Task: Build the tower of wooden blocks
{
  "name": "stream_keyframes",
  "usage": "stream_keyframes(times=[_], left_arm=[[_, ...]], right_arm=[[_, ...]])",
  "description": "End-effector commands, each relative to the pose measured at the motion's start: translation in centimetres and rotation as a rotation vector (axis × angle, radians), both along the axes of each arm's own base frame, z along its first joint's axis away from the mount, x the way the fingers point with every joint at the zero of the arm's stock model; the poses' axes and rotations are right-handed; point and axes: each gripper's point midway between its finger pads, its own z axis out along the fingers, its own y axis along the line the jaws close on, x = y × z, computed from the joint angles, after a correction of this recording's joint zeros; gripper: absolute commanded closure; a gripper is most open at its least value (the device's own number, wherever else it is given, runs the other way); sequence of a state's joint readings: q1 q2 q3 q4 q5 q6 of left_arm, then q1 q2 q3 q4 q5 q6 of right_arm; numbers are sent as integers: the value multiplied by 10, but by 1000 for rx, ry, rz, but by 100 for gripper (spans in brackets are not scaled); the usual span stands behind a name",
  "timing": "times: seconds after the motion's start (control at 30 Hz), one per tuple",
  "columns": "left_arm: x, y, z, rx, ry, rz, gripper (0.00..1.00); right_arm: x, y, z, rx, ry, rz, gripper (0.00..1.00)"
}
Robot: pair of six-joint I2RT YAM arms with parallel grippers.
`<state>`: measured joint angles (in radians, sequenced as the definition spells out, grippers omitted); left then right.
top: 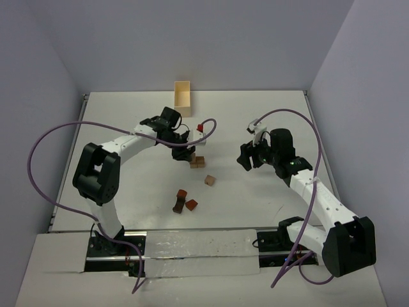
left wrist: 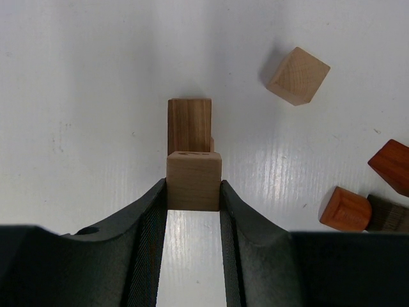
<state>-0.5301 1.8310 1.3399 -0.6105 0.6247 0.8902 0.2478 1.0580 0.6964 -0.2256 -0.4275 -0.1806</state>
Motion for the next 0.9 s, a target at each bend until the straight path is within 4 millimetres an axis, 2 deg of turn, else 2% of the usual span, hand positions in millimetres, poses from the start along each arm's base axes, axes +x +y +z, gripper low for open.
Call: stream_keyframes(times=[0.0,0.87], left_arm=[[6,-10,9,-15,-16,-13,80],[13,-16,3,4,-23,2,72]], right_arm=[[1,0,3,5,-17,12,30],[-1,1,0,6,-1,20,28]])
